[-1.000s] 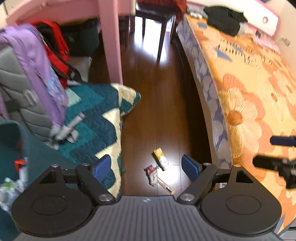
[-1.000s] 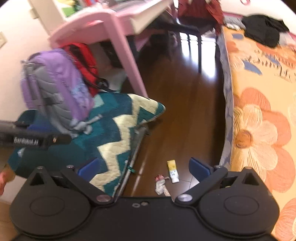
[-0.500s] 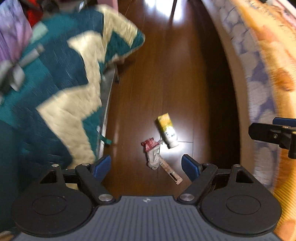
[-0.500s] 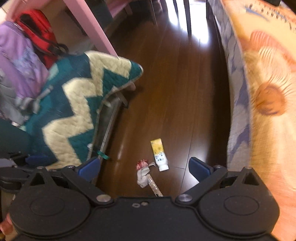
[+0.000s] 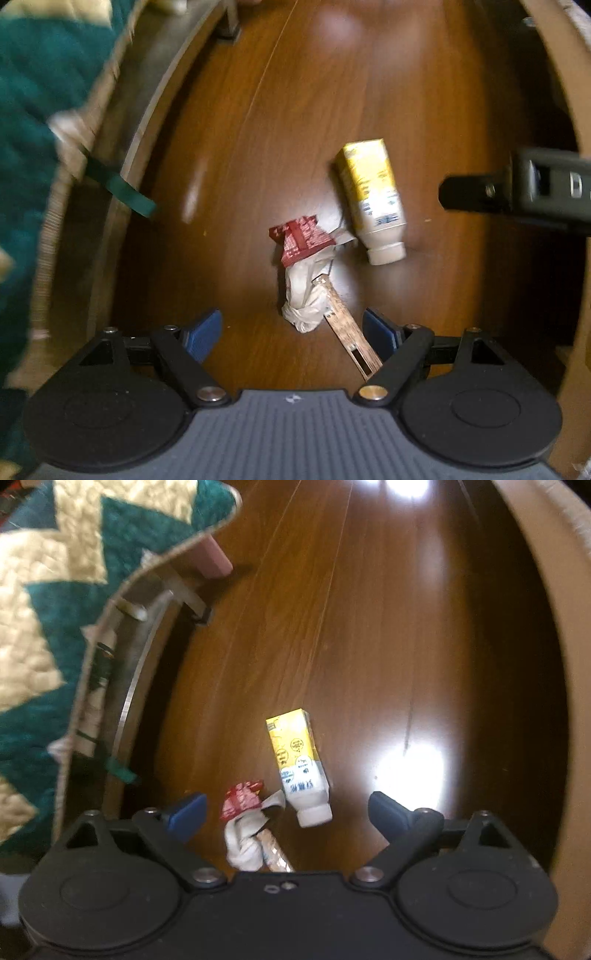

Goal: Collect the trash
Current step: 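Grasp the yellow milk carton with the right tool while the left grasps the white tissue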

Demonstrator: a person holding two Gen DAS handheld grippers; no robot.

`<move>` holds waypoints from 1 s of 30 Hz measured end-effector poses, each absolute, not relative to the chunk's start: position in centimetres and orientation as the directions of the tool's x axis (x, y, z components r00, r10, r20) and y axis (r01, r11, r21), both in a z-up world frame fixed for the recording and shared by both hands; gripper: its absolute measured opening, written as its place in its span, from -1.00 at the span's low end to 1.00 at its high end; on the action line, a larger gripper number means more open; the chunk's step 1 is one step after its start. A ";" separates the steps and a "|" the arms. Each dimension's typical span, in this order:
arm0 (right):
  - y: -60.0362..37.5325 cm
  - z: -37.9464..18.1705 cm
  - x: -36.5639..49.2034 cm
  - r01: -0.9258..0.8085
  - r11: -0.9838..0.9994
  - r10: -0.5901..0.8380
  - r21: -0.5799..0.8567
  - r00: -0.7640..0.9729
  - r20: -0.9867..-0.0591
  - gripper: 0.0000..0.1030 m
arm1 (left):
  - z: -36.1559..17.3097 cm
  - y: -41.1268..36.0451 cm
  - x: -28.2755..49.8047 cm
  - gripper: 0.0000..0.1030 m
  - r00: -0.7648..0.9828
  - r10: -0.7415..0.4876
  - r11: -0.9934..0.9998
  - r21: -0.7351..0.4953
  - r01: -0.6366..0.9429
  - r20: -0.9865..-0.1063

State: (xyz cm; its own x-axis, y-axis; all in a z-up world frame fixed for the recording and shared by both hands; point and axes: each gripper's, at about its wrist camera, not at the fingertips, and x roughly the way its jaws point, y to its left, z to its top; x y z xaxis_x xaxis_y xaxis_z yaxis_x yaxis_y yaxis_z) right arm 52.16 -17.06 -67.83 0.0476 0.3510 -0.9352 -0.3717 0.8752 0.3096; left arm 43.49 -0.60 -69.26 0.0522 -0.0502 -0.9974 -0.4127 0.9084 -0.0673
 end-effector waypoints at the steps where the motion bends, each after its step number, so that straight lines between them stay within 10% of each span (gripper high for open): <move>1: -16.5 -69.1 52.5 -0.374 0.875 0.348 0.308 0.042 -0.937 0.81 | -70.8 -0.6 43.5 0.61 0.039 -0.056 0.904 -0.067 -0.422 -0.998; 14: -13.3 -80.1 54.0 -0.357 0.885 0.324 0.299 0.012 -0.946 0.51 | -80.7 -0.7 42.9 0.56 -0.025 -0.155 0.881 -0.127 -0.455 -0.988; 19: -13.0 -81.2 54.2 -0.359 0.888 0.318 0.288 0.025 -0.948 0.16 | -81.7 -0.5 43.3 -0.06 -0.032 -0.197 0.876 -0.161 -0.455 -0.980; 30: -14.1 -80.5 54.5 -0.327 0.904 0.315 0.275 0.074 -0.946 -0.18 | -80.9 -0.5 43.8 -0.47 -0.015 -0.194 0.900 -0.173 -0.399 -0.981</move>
